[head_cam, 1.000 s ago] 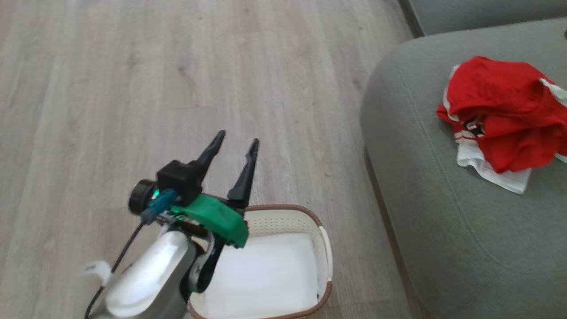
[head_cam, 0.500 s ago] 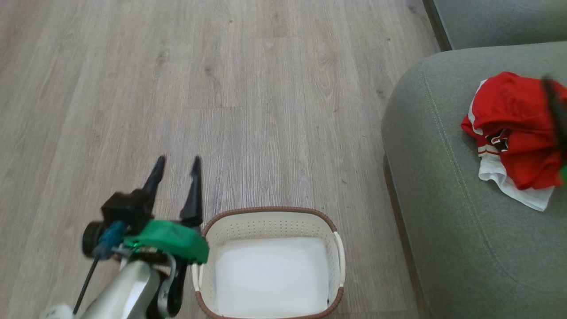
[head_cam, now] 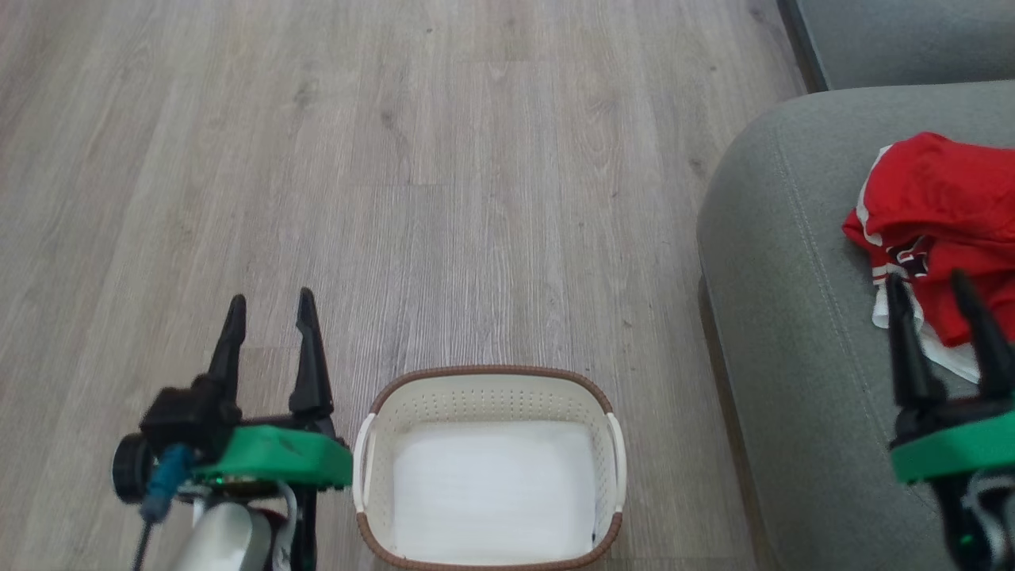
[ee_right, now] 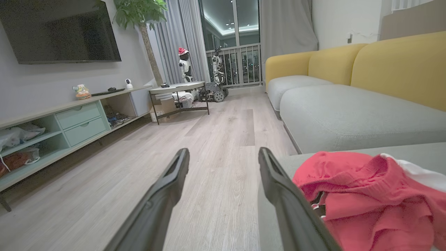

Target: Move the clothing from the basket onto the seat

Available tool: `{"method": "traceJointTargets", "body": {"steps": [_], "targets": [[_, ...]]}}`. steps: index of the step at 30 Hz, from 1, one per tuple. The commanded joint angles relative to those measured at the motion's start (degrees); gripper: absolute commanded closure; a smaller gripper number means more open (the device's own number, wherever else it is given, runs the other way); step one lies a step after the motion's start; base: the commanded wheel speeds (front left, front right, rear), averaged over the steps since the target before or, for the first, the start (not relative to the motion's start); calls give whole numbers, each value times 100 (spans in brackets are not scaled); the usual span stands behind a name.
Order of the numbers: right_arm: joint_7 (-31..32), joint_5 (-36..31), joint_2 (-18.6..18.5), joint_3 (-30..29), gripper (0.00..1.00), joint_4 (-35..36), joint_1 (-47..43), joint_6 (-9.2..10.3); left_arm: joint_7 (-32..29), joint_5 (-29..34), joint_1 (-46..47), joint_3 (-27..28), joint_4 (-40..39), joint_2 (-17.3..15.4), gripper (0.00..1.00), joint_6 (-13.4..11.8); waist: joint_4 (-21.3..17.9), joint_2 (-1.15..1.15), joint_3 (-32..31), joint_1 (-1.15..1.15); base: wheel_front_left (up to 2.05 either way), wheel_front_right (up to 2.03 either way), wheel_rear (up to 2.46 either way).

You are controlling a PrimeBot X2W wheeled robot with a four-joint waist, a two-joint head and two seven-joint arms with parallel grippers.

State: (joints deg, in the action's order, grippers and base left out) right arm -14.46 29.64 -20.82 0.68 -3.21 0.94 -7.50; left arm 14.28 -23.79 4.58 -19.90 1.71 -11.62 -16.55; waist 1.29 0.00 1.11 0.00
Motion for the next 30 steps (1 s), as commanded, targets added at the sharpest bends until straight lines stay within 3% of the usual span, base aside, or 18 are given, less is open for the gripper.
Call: {"method": "traceJointTargets", "body": {"steps": [1, 6, 13, 30], "targets": [[-53, -139, 15, 9, 0, 270, -11, 1, 71, 248, 105, 307, -245, 28, 0, 56, 11, 0, 21, 0, 0, 0, 0], [-53, -367, 265, 146, 0, 345, -166, 1, 71, 666, -107, 565, -232, 326, 0, 370, 8, 0, 60, 0, 0, 0, 0], [-53, -418, 341, 343, 0, 305, -155, 1, 72, 952, -199, 847, 145, 587, 0, 802, -6, 0, 62, 0, 0, 0, 0], [-53, -401, 279, 458, 0, 211, -110, 1, 72, 1273, -185, 1188, 510, 818, 0, 1332, -14, 0, 54, 0, 0, 0, 0]]}}
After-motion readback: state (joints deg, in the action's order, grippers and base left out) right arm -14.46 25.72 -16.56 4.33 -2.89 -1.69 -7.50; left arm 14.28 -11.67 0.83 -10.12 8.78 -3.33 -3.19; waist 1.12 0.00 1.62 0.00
